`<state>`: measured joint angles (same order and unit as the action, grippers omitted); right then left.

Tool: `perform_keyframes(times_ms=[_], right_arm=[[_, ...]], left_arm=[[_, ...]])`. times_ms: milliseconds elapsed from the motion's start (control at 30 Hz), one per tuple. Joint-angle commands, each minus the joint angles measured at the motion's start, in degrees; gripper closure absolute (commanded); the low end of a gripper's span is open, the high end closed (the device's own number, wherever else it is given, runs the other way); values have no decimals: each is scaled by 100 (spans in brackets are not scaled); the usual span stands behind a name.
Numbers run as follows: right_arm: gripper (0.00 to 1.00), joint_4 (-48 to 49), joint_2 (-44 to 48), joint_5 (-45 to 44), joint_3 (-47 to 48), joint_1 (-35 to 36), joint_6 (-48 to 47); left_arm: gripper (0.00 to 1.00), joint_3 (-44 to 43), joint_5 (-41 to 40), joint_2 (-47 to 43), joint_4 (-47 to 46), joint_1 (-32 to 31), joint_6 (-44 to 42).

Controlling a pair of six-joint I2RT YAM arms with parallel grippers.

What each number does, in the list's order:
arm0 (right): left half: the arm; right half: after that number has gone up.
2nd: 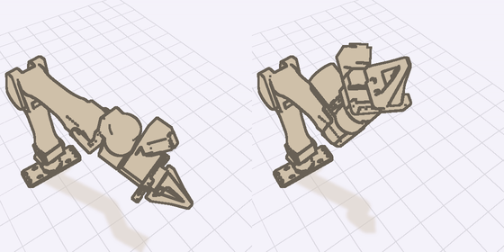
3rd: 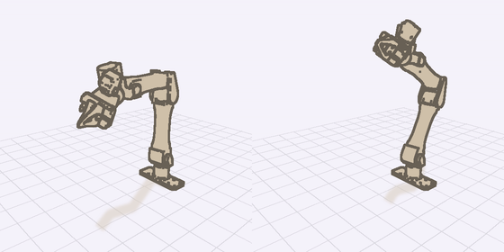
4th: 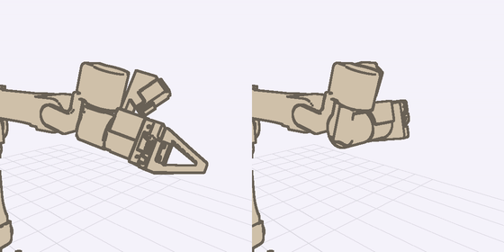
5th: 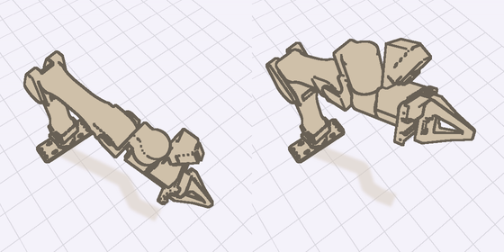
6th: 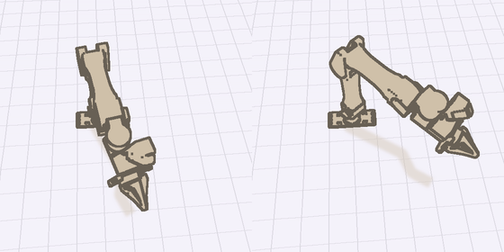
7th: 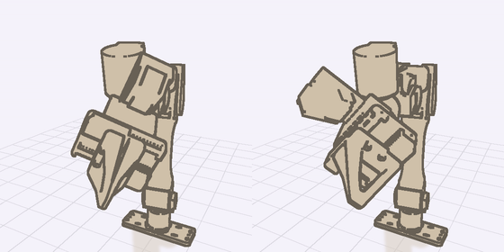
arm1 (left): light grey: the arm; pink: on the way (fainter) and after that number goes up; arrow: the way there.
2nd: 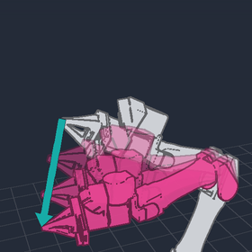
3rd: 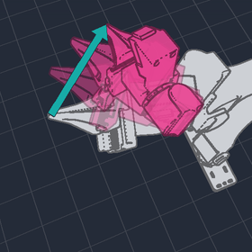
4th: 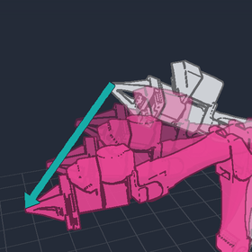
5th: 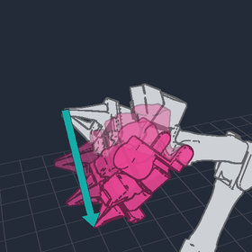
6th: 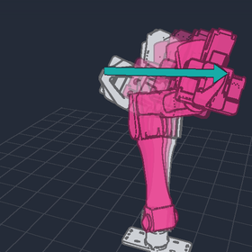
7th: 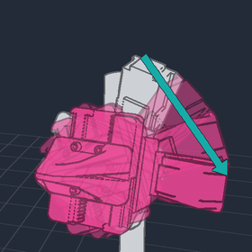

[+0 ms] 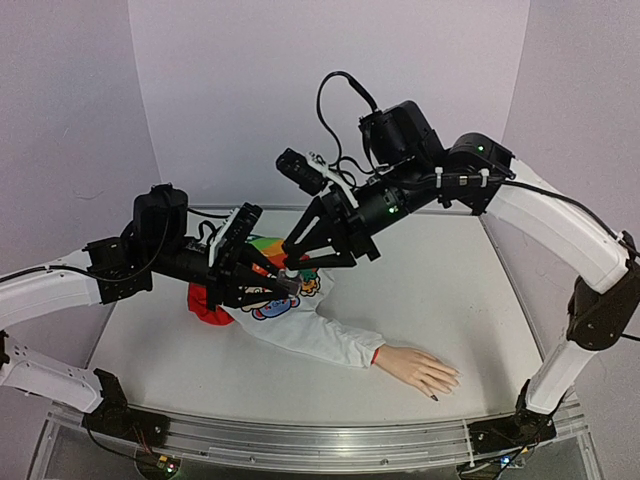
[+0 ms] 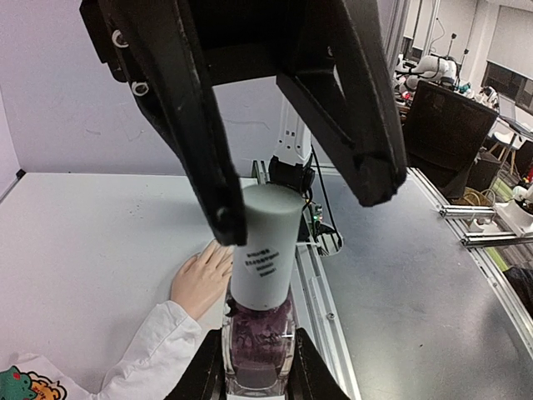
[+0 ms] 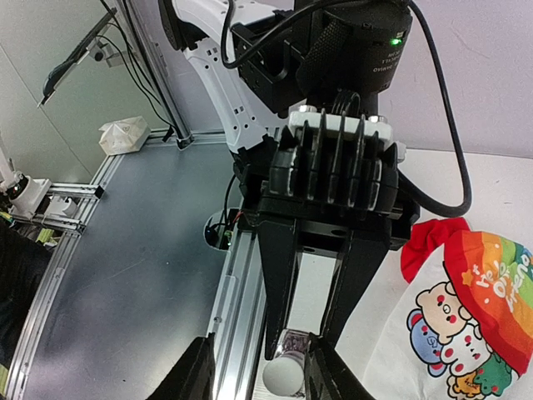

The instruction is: Paint the nails

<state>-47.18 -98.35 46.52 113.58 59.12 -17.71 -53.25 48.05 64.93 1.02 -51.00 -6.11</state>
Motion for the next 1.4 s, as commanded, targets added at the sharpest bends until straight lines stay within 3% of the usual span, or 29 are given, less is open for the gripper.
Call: perform_keyframes(times_ms=[0,367,467,567,700,767,867,1000,1100,1233,1367], right_arm=[[66,110,-79,67,139,37,21],[83,108,-121,-102,74,45,80],[88,107,-115,-267,35,71,115],[98,149,-123,-692,-57,110,282],[100,503,-183,-1940,-402,207,992],[100,910,-163,-2988,-694,287,1577],[100,1681,-147,-4628,-1116,424,3068],[100,1775,-487,-6621,-890,757,4716],[100,1129,-1086,-7470,77,1026,5424],[100,913,-1466,-7345,691,1082,5548],[98,842,-1257,-7330,640,1057,5276]], left_arm=[[100,-309,114,-31,-137,5,-22],[100,-255,-152,-155,-137,8,-20],[100,-213,-492,-254,-178,6,-2],[100,-203,-1348,-330,-254,6,119],[100,-87,-3269,-442,-530,11,422],[100,4,-4352,-462,-704,11,536],[100,157,-5818,-419,-1050,5,764],[100,46,-6948,-31,-1317,10,756],[100,-304,-7117,476,-1176,-1,621],[100,-403,-6757,711,-1207,2,620],[100,-211,-6276,569,-1187,3,454]])
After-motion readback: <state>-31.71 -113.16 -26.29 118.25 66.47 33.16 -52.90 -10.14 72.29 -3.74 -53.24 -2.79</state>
